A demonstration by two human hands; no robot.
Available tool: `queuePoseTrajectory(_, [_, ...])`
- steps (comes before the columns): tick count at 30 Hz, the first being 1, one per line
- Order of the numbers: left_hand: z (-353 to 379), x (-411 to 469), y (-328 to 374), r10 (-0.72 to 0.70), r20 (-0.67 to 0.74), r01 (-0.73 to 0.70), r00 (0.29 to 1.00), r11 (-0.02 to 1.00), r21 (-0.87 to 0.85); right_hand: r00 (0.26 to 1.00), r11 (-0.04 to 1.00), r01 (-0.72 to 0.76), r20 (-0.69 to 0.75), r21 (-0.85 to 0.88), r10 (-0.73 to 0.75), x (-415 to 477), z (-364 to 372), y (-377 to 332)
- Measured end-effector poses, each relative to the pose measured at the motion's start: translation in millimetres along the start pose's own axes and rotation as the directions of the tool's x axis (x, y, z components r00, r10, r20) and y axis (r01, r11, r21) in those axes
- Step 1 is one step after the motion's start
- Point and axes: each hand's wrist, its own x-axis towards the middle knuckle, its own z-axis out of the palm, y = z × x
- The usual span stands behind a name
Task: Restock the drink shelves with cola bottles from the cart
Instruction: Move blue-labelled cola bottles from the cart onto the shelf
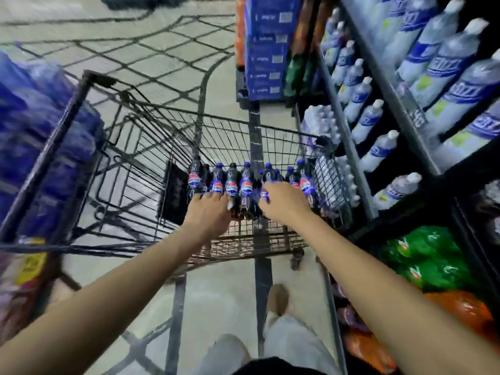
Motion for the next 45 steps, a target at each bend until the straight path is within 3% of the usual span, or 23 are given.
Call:
queuePoseTrajectory(8, [14,46,-33,-0.236,0.142,0.238,0.961,0.971,0.004,0.965,0.98,0.197,0.181,-0.022,-0.189,88,3,4])
queuePoseTrajectory(17, [46,90,-67,-0.257,0.218,0.271,0.941,0.962,-0.037,0.913,0.976,0.219,0.352,0.001,-0.205,152,42,-2])
queuePoseTrajectory(30, [122,191,-148,-0.088,0.372,0.108,0.924,0.994,-0.034,0.871,0.999,0.031,0.492,-0.015,-0.02,247,136,-21])
queuePoseTrajectory(39, [185,237,-174,-0.161,0.333,0.202,0.929,0.975,-0.093,0.858,0.981,-0.188,0.477,-0.051,0.189,300,201,-16])
queuePoseTrajectory(45, [205,260,-173,-0.333,0.327,0.433,0.884,0.847,-0.31,0.849,0.902,-0.431,0.337,-0.001,0.406,338,238,-1])
